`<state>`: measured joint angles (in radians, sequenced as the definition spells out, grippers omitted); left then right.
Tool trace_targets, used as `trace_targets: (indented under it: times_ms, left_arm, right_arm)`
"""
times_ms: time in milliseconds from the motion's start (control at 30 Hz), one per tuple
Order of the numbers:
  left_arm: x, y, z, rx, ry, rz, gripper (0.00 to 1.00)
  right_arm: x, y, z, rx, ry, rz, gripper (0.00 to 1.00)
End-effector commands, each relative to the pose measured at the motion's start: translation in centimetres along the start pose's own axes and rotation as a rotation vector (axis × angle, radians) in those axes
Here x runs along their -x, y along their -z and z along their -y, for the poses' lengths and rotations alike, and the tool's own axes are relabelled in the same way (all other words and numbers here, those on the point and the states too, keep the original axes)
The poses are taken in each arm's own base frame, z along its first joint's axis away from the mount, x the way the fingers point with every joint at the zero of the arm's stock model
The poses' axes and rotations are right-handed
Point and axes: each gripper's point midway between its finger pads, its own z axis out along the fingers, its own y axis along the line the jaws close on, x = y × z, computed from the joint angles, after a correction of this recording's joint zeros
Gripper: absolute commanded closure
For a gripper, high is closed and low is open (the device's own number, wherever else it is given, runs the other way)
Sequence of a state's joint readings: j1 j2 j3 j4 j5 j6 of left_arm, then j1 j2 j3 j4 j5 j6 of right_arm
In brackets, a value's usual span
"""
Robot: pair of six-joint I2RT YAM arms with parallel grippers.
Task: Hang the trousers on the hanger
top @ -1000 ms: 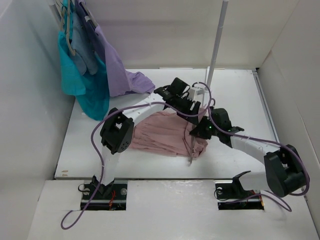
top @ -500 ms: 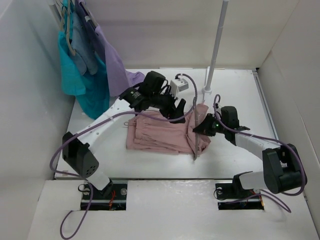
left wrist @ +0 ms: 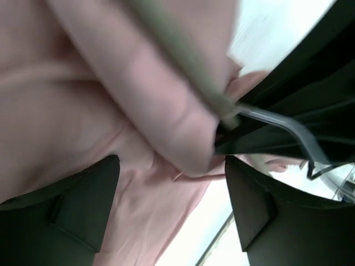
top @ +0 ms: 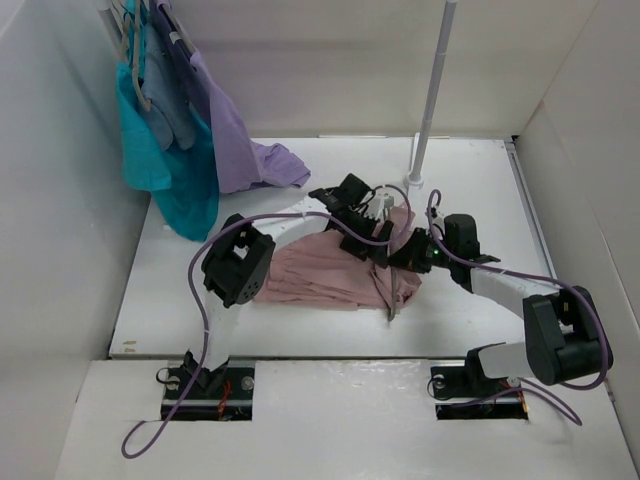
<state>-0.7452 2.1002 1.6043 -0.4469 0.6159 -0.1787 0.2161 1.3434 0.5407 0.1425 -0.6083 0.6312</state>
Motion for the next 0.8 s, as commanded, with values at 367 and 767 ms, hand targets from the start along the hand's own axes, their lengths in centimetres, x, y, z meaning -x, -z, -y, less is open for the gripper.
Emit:
trace_targets:
  times_ms: [367,767]
  left_arm:
    - [4.6,2.3,3.0,-0.029,-0.022,0.144,0.46]
    - [5.8,0.1,1.5,-0.012,-0.027,0.152,0.97]
  right_arm:
    - [0.4,-0.2,-0.3,0.044,0.049,0.008,1.00]
    - [0.2,-0.2,-0.5,0.060,0.068,-0.003,1.00]
